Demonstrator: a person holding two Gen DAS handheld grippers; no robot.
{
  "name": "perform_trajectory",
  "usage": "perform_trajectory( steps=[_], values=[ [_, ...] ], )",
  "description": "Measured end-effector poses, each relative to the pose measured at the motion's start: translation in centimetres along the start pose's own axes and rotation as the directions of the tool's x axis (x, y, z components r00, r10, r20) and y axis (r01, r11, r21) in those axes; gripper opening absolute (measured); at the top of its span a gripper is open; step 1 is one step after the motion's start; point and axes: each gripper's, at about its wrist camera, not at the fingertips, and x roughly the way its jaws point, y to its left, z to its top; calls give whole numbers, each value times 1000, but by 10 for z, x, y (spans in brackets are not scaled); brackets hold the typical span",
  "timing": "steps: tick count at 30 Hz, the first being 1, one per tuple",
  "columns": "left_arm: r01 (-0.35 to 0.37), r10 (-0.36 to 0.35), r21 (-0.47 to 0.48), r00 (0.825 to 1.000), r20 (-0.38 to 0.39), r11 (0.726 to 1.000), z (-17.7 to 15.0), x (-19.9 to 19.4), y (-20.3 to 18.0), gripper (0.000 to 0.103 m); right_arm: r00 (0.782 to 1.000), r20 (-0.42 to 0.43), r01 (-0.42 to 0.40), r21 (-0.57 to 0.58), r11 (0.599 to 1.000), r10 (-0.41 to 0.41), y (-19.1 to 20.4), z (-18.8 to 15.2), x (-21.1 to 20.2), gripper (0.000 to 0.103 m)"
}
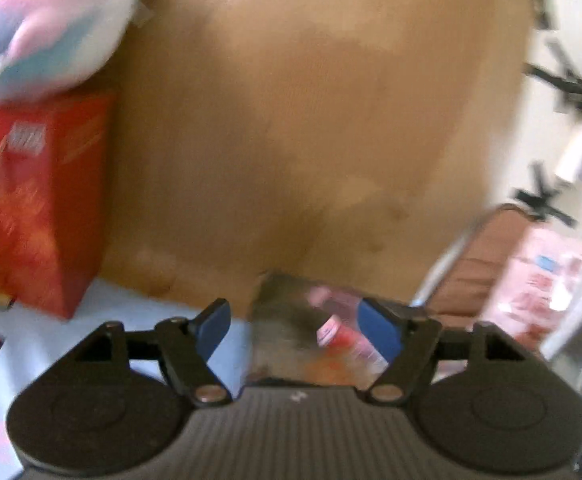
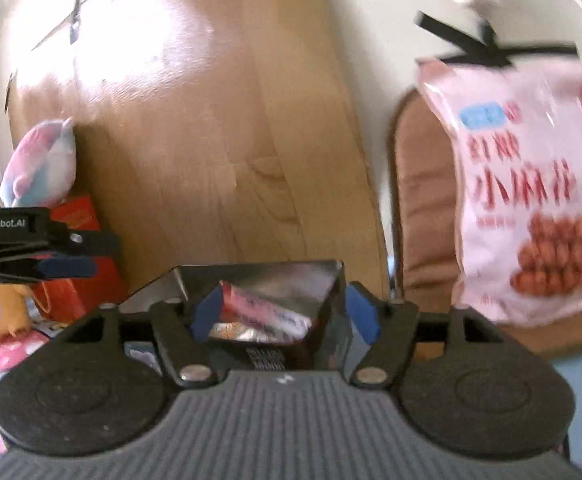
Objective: Organize snacks
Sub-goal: 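Lower the pink candy box into the black tin and open the left tool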
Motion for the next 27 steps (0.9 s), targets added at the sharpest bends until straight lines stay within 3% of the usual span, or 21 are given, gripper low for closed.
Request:
perform_trajectory(
  steps=[3, 7, 10, 19, 22, 24, 27],
  values=[
    [16, -18, -29, 997, -73, 999, -4, 21, 9, 72, 997, -59, -50, 49, 998, 53, -3, -6, 11, 73],
    [42, -44, -15, 985, -165, 999, -17, 44, -1, 68, 991, -122, -48, 13, 999, 49, 8, -16, 30, 75],
    [16, -13, 18, 988, -153, 1000, -24, 39, -12, 71, 988, -136, -64, 18, 998, 66, 15, -20, 34, 77],
    [37, -35, 8, 984, -174, 999, -25, 18, -7, 77, 987, -147, -60, 0, 998, 59, 22, -23, 16, 79],
    [41, -42, -15, 992, -115, 999, -20, -12, 6, 77, 993, -115, -35, -2, 999, 34, 18, -19, 1, 78],
    [41, -46, -48, 995, -86, 998, -22, -37, 21, 77, 995, -97, -30, 55, 998, 35, 7, -16, -18, 78],
    [91, -100, -95, 990, -101, 991, -36, -69, 43, 77, 985, -108, -112, 177, 978, 133, -5, -21, -48, 75]
  ],
)
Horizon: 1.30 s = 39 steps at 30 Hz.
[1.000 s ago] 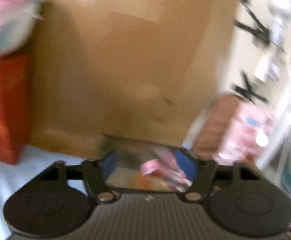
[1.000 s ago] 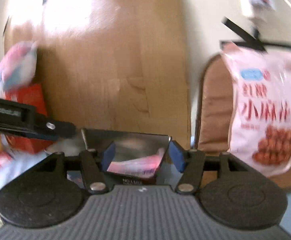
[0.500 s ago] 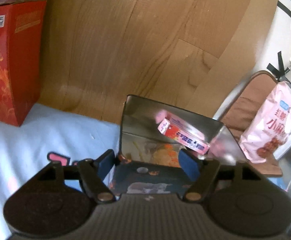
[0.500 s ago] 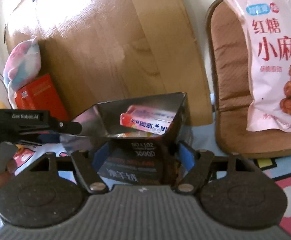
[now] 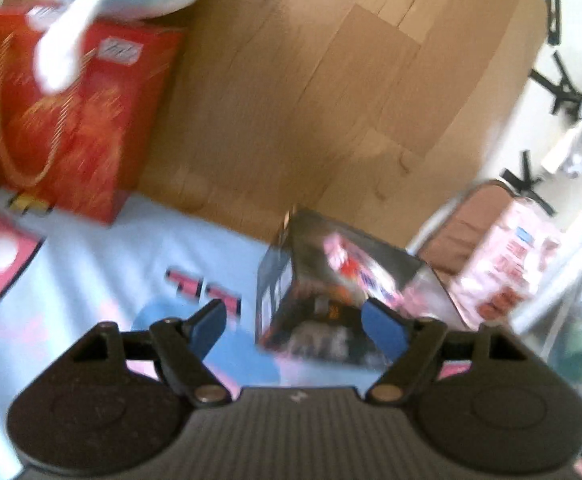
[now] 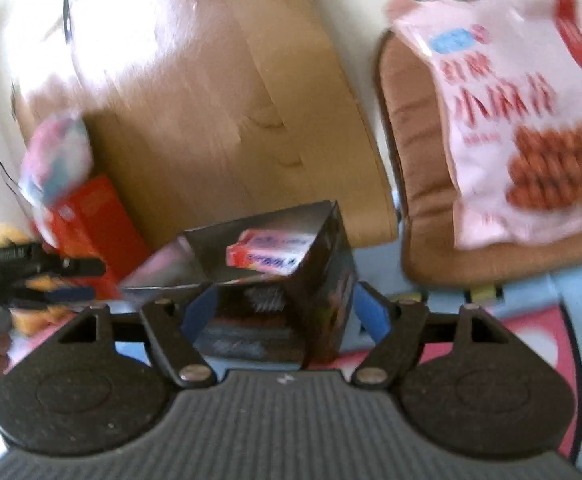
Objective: Organize snacks
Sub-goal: 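Lower the pink candy box into the black tin and open the left tool, then grasp the green cracker packet with the left tool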
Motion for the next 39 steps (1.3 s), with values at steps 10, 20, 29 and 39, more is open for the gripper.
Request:
perform_trajectory(
  steps=[10, 20, 29, 39],
  values=[
    [104, -102, 23, 992, -76, 994, -75, -50, 8, 75, 890, -256, -392, -6, 920, 378, 74, -81, -54, 39],
    [187, -185, 0, 969, -162, 982, -117, -75, 16, 75, 956, -214, -224, -106, 969, 198, 93, -99, -79, 33],
    [275, -259, 23, 927, -272, 961, -145, -68, -2, 78, 938, -329, -237, -369, 899, 112, 133, -137, -65, 55],
    [224, -207, 49, 950, -235, 973, -148, -81, -1, 49, 955, -280, -223, -453, 863, 100, 156, -141, -49, 45]
  ],
)
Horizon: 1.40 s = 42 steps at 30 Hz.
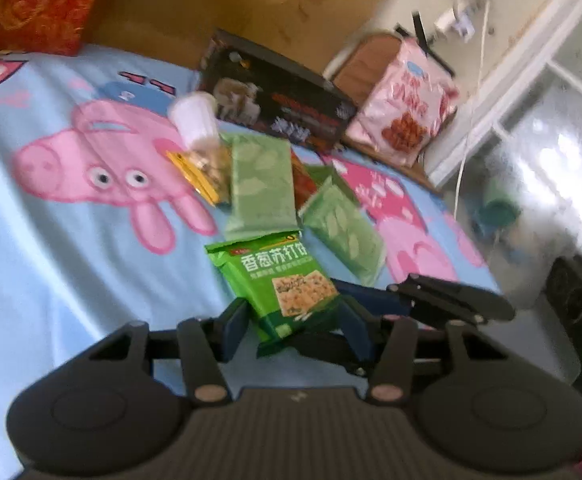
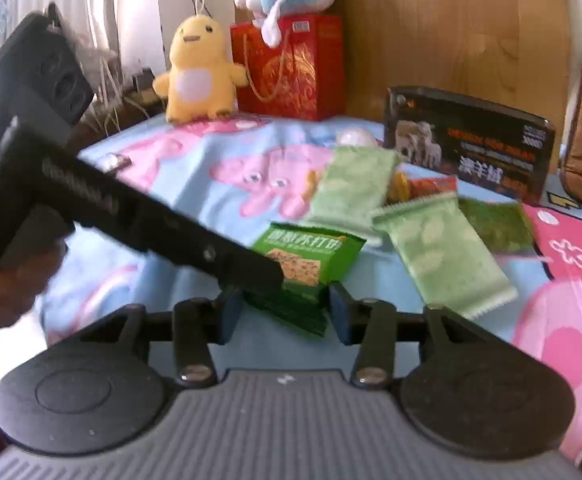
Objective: Organize snacks
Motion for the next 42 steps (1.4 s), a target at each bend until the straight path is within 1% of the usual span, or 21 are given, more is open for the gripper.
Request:
perform_trajectory(
  steps=[2, 5, 8, 13, 16, 18, 19, 21, 22, 23, 24, 27, 28, 29, 31, 34, 36, 37, 38, 40, 42],
  values=[
    [8, -8, -11, 1000, 29, 1000, 6, -11, 1, 49, 999, 38, -13, -5, 1000, 14, 3, 5, -4, 45],
    [-13, 11, 21, 998, 67, 1000, 24, -14, -7, 49, 995, 95, -8, -14, 1000, 9, 7, 16, -5, 45],
    [-39, 31, 77, 994, 103, 996, 57, -7, -19, 49, 989, 144, 19, -2, 1000, -19, -2, 34, -3, 44],
    [-63, 36, 170, 987, 157, 983, 126, 24, -45, 50, 969, 223, 111, -10, 994, -106, -36, 79, 4, 45],
    [-83, 49, 191, 983, 176, 978, 165, 54, -53, 50, 962, 235, 137, 28, 990, -140, -69, 104, 18, 45],
    [-102, 67, 184, 981, 184, 978, 186, 76, -54, 53, 960, 230, 150, 59, 987, -160, -93, 119, 32, 45],
    [-114, 79, 178, 978, 191, 977, 192, 84, -52, 58, 961, 222, 151, 70, 986, -163, -101, 124, 40, 45],
    [-154, 123, 154, 972, 198, 976, 199, 97, -49, 59, 965, 190, 166, 90, 982, -180, -119, 131, 56, 49],
    [-146, 118, 136, 973, 197, 980, 197, 95, -45, 59, 962, 174, 194, 96, 976, -209, -124, 129, 59, 50],
    [-113, 88, 126, 977, 193, 986, 192, 91, -41, 59, 960, 165, 210, 103, 972, -225, -130, 126, 56, 50],
    [-76, 54, 120, 983, 177, 990, 184, 86, -38, 59, 964, 168, 187, 117, 975, -205, -135, 118, 47, 50],
    [15, -29, 128, 994, 107, 992, 155, 75, -37, 58, 986, 147, 51, 165, 985, -76, -145, 82, 16, 50],
    [33, -45, 150, 996, 75, 988, 143, 75, -42, 58, 990, 133, 21, 185, 983, -46, -148, 67, 7, 50],
    [35, -44, 178, 998, 52, 983, 132, 77, -48, 58, 993, 116, -7, 204, 979, -17, -149, 52, -1, 50],
    [20, -24, 244, 1000, 15, 970, 111, 84, -62, 58, 996, 81, -45, 232, 972, 27, -147, 27, -10, 50],
    [-67, 80, 326, 996, -26, 943, 88, 101, -78, 59, 999, 32, -25, 240, 971, 18, -134, -2, -18, 51],
    [-111, 141, 353, 988, -62, 929, 74, 111, -82, 59, 999, 18, -30, 262, 965, 26, -126, -15, -22, 54],
    [-114, 154, 358, 985, -83, 927, 67, 114, -82, 56, 1000, 12, -30, 263, 964, 28, -123, -16, -21, 54],
    [-112, 156, 356, 983, -99, 928, 60, 116, -84, 56, 1000, 13, -12, 245, 969, 9, -116, -20, -21, 55],
    [-123, 162, 346, 983, -84, 930, 46, 108, -84, 57, 999, 23, 31, 186, 982, -35, -101, -22, -21, 55],
    [-124, 158, 315, 984, -86, 941, 38, 100, -84, 53, 997, 16, 71, 132, 989, -74, -89, -26, -23, 55]
  ],
)
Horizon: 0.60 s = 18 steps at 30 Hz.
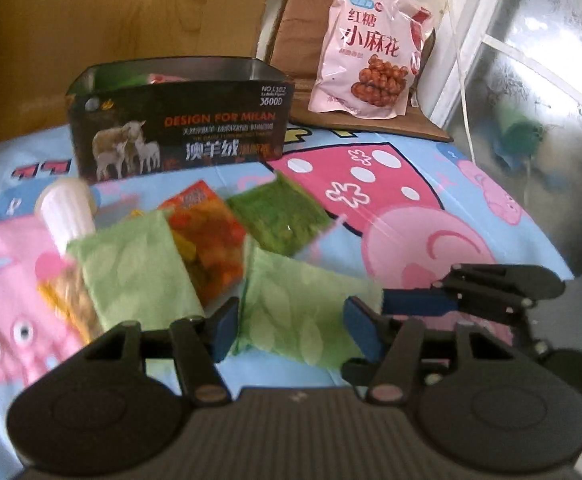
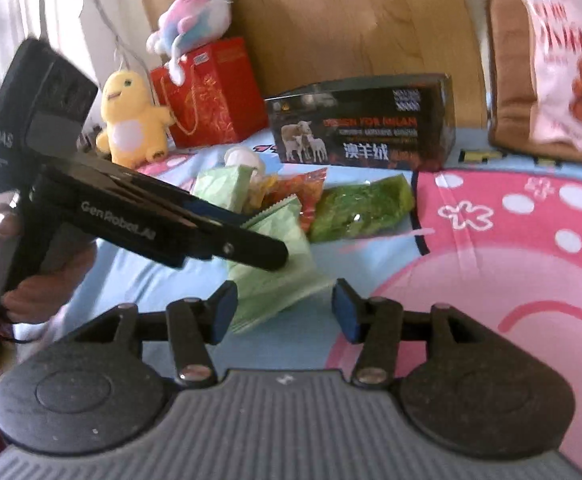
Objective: Organize snacks
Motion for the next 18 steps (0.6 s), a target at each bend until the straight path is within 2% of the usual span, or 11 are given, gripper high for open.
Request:
perform_trajectory(
  steps=[1, 2, 4, 8, 11, 15, 17, 18],
  values=[
    [23, -23, -37, 1000, -14, 999, -4, -2, 2, 49, 1000, -1, 13, -22, 1000, -13, 4, -1, -2, 55],
    [50, -52, -74, 998, -22, 996, -8, -3, 3, 49, 1000, -4, 23, -45, 999, -23, 8, -4, -4, 55],
    [64, -66, -88, 998, -18, 994, -20, -10, 4, 49, 999, -2, 49, -86, 995, -49, 9, -6, -8, 55],
    [60, -60, -94, 998, 1, 994, -24, -22, 4, 55, 998, -3, 61, -116, 991, -62, 16, -10, -10, 56],
    [53, -49, -154, 998, 32, 987, -17, -28, 14, 68, 996, -6, 85, -135, 987, -87, 18, -9, -9, 56],
    [65, -57, -206, 997, 44, 976, -5, -24, 24, 68, 992, -8, 121, -137, 983, -123, 16, -6, -6, 57],
    [41, -34, -203, 999, 40, 978, 0, -17, 24, 67, 991, -5, 132, -128, 983, -134, 14, -5, -4, 58],
    [26, -20, -200, 999, 29, 980, 1, -12, 24, 64, 991, -3, 134, -123, 983, -136, 13, -4, -3, 58]
  ],
)
